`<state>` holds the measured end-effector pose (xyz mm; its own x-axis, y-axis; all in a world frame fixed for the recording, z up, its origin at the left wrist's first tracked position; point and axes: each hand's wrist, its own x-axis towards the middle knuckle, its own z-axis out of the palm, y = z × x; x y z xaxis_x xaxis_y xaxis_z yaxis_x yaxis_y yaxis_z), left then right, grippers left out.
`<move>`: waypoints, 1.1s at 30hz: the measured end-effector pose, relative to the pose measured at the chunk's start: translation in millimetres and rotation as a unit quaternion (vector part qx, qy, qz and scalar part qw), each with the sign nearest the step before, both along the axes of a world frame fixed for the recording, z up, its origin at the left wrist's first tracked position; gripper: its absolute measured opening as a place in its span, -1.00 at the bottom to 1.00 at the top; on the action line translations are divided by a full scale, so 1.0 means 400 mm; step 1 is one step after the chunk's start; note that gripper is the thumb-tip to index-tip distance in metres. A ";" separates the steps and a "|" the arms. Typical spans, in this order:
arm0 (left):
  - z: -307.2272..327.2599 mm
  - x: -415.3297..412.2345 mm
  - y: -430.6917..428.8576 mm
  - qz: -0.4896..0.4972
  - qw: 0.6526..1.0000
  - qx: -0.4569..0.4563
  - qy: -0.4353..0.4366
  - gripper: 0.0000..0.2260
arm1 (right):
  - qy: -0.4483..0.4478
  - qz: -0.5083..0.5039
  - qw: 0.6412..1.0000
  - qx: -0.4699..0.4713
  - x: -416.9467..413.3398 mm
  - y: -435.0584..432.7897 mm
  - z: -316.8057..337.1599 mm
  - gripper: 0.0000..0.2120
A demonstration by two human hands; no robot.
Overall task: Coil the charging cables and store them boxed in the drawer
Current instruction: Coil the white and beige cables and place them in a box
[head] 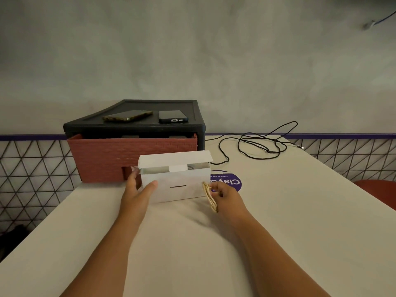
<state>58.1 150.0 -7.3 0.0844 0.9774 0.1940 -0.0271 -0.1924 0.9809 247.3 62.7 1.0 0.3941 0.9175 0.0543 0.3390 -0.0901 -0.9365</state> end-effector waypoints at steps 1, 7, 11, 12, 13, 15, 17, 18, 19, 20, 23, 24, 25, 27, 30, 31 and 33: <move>0.002 0.002 -0.002 0.002 1.000 0.001 0.000 -0.54 | 0.016 -0.001 1.000 0.000 0.003 0.000 -0.001 -0.84; 0.019 0.021 -0.041 0.034 0.996 0.084 0.020 -0.62 | 0.115 -0.009 0.993 0.036 0.034 -0.021 -0.012 -0.91; 0.035 0.014 -0.060 -0.018 0.988 0.121 0.090 -0.64 | 0.109 -0.023 0.993 0.049 0.054 -0.038 -0.009 -0.90; 0.044 0.012 -0.068 -0.032 0.986 0.132 0.099 -0.59 | 0.104 -0.032 0.993 0.050 0.060 -0.043 -0.006 -0.88; 0.056 0.009 -0.079 -0.046 0.983 0.144 0.107 -0.51 | 0.097 -0.047 0.993 0.051 0.065 -0.047 -0.001 -0.86; 0.082 0.003 -0.101 -0.066 0.972 0.176 0.141 -0.41 | 0.074 -0.087 0.991 0.062 0.069 -0.054 0.015 -0.83; 0.105 0.000 -0.118 -0.063 0.955 0.227 0.180 -0.39 | 0.009 -0.117 0.990 0.078 0.068 -0.063 0.036 -0.86; 0.114 0.000 -0.127 -0.056 0.947 0.255 0.188 -0.39 | -0.032 -0.124 0.988 0.087 0.065 -0.068 0.049 -0.89; 0.123 0.002 -0.137 -0.051 0.941 0.275 0.189 -0.40 | -0.068 -0.128 0.985 0.097 0.063 -0.073 0.061 -0.90; 0.131 0.005 -0.148 -0.051 0.940 0.282 0.185 -0.41 | -0.094 -0.124 0.982 0.110 0.059 -0.080 0.074 -0.87; 0.148 0.015 -0.168 -0.066 0.958 0.237 0.146 -0.40 | -0.148 -0.091 0.971 0.162 0.038 -0.096 0.102 -0.82; 0.149 0.016 -0.169 -0.073 0.965 0.215 0.128 -0.39 | -0.169 -0.082 0.966 0.177 0.026 -0.099 0.108 -0.80; 0.150 0.017 -0.168 -0.080 0.973 0.191 0.107 -0.37 | -0.190 -0.077 0.959 0.193 0.013 -0.101 0.111 -0.77; 0.147 0.015 -0.164 -0.107 0.984 0.133 0.055 -0.40 | -0.237 -0.088 0.941 0.227 -0.007 -0.102 0.115 -0.70; 0.144 0.014 -0.165 -0.164 0.984 0.070 0.018 -0.48 | -0.300 -0.132 0.904 0.275 -0.024 -0.102 0.129 -0.69; 0.144 0.015 -0.167 -0.181 0.981 0.062 0.021 -0.49 | -0.323 -0.151 0.888 0.289 -0.029 -0.101 0.131 -0.71; 0.143 0.017 -0.176 -0.211 0.975 0.058 0.037 -0.50 | -0.369 -0.187 0.854 0.315 -0.041 -0.101 0.136 -0.70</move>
